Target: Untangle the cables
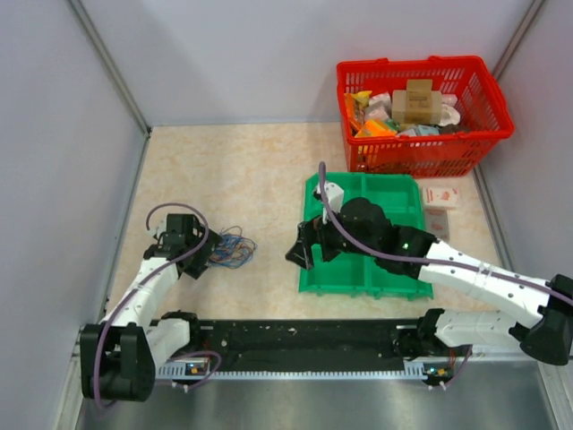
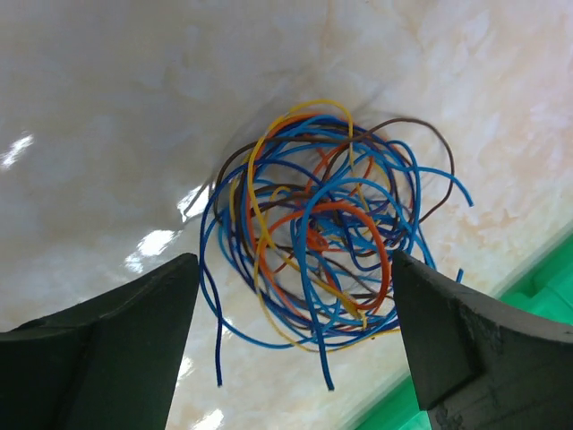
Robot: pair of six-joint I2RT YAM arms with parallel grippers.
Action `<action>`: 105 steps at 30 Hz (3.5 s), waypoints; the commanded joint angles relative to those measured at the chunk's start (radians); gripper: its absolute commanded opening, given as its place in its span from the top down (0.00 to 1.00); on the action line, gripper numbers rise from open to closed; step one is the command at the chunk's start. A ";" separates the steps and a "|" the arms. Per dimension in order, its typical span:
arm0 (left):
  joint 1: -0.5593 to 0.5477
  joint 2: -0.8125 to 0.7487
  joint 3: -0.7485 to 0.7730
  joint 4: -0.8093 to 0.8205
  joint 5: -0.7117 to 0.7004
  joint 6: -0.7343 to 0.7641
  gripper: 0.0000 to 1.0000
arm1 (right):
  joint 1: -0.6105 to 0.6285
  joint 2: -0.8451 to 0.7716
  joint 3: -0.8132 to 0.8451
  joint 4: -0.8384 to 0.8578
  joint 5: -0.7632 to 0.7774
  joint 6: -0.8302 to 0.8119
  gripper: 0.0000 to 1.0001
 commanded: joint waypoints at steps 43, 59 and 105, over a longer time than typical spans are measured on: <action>0.007 -0.140 -0.144 0.226 0.169 0.017 0.36 | 0.045 0.898 0.647 0.013 0.165 0.256 0.62; 0.007 0.036 -0.122 0.334 0.177 0.025 0.44 | 0.076 0.917 0.601 0.011 0.107 0.281 0.71; 0.093 0.091 -0.097 0.406 0.100 0.023 0.69 | 0.091 -0.041 1.027 -0.157 0.395 -0.336 1.00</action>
